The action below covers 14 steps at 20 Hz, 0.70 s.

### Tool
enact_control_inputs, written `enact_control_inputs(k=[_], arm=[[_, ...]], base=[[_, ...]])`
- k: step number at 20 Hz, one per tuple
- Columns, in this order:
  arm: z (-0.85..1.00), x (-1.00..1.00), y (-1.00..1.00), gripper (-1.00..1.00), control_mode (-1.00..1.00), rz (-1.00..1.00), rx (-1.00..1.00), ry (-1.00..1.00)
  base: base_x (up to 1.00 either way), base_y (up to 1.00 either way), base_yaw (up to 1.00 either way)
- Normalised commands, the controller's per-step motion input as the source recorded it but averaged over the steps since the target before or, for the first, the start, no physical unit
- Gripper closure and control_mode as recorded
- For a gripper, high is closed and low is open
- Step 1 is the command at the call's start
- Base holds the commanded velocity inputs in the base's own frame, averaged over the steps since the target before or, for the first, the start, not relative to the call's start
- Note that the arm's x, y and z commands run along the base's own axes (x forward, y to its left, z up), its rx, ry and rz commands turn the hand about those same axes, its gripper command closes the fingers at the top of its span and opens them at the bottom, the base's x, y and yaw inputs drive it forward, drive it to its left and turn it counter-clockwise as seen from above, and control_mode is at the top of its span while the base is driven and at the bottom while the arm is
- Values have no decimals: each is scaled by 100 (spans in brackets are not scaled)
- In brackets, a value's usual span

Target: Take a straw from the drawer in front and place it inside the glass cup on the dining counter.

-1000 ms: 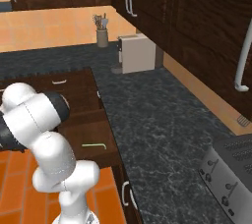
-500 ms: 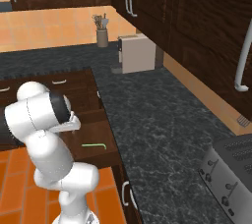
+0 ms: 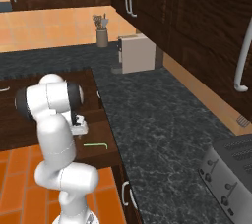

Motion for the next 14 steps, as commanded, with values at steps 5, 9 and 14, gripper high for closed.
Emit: enact_control_inputs(k=[5, 9, 14], arm=[[-48, -15, 48, -100, -100, 0, 7, 8], [-21, -49, 98, -100, -100, 0, 4, 11], [-2, -45, 92, -100, -100, 0, 1, 6]], base=[[0, 0, 0], [0, 0, 0], [0, 0, 0]])
